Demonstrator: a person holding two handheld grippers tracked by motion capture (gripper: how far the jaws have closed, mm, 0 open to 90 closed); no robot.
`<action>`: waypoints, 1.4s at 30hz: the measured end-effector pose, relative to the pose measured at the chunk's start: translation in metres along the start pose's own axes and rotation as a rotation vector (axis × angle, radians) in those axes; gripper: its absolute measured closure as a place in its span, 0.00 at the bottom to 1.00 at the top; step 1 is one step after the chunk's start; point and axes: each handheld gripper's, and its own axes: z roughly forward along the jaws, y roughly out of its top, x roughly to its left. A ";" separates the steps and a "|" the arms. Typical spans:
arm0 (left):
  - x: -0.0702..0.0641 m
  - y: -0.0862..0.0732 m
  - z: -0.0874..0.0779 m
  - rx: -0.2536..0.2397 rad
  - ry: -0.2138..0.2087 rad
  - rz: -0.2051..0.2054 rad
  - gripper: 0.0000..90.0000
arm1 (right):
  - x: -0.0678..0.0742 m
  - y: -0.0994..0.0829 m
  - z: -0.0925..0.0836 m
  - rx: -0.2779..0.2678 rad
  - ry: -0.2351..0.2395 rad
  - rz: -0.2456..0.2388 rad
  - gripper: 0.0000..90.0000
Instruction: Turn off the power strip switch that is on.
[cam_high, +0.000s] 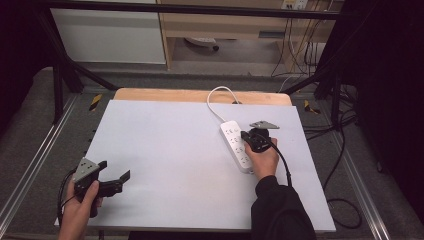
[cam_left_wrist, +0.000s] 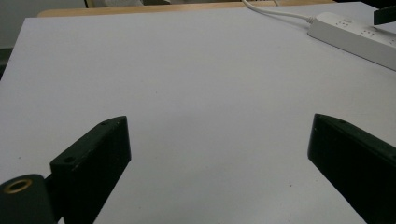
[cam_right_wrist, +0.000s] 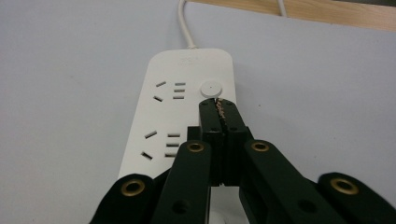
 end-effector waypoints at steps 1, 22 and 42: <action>0.000 0.000 0.000 -0.001 0.001 -0.001 0.07 | 0.000 0.000 0.000 0.000 -0.001 0.002 1.00; -0.001 0.000 0.001 0.002 -0.003 0.000 0.07 | 0.001 -0.001 0.001 0.012 -0.005 -0.006 1.00; -0.001 0.000 0.001 0.007 -0.007 0.005 0.07 | 0.002 -0.001 0.003 0.027 -0.015 -0.018 1.00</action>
